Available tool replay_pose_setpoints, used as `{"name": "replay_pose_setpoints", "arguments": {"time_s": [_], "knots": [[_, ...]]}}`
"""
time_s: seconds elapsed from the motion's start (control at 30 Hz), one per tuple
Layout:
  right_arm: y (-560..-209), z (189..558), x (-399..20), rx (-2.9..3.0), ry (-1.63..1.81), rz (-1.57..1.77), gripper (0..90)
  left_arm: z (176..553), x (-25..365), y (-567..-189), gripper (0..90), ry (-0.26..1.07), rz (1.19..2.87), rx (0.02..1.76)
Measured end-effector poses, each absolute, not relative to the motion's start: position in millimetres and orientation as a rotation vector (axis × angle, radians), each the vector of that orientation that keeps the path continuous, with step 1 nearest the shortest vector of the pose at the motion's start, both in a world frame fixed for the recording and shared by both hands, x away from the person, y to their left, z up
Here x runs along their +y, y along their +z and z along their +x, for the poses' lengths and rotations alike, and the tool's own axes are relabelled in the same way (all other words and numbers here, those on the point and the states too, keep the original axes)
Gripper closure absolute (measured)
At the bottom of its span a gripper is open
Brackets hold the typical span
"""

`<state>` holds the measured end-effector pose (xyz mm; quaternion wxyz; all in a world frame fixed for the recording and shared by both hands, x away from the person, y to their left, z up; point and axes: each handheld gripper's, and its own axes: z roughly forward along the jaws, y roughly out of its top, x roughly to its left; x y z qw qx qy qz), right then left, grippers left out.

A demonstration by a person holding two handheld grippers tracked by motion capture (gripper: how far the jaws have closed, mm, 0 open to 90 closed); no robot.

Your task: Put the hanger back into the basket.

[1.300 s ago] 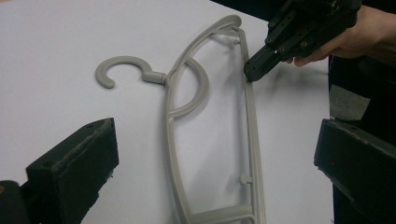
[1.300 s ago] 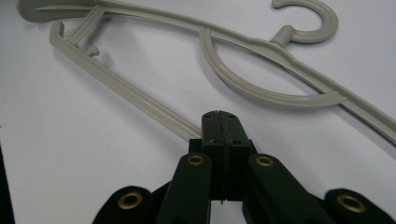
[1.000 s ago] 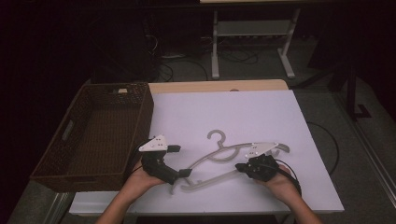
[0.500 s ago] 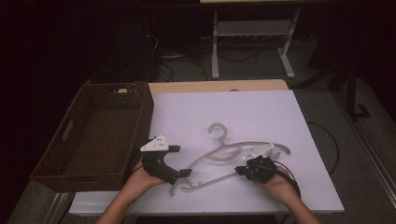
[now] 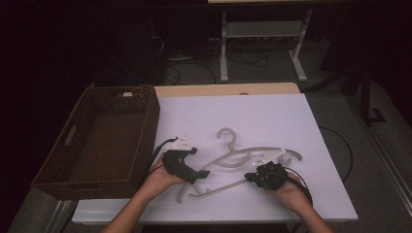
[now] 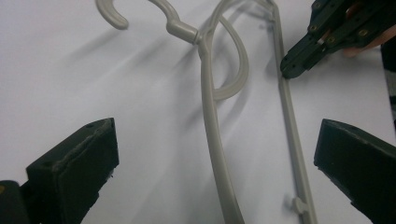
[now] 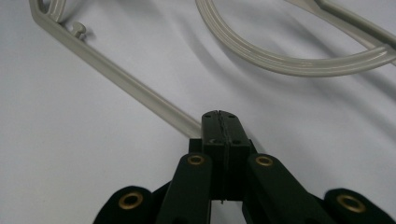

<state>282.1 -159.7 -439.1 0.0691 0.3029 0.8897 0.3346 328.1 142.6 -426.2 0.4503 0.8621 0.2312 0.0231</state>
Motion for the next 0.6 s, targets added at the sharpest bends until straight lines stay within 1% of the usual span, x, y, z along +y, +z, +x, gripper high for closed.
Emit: {"name": "replay_pose_setpoints", "arguments": {"time_s": [0.03,0.17,0.23,0.3,0.4,0.6], "knots": [[-439,282,-160,2.678,1.006,0.911,89.7,330,140,-428,0.7,0.054,2.147,0.556],[-439,282,-160,2.678,1.006,0.909,89.7,336,126,-434,13.3,0.059,2.206,0.537],[-439,282,-160,2.679,1.007,0.909,89.7,339,121,-437,15.6,0.079,2.236,0.535],[-439,282,-160,2.678,1.008,0.910,89.7,342,116,-439,17.8,0.060,2.239,0.535],[-439,282,-160,2.678,1.009,0.910,89.7,345,111,-442,25.0,0.053,2.259,0.515],[-439,282,-160,2.677,1.010,0.909,89.7,347,102,-444,46.6,0.067,2.292,0.481]]}}
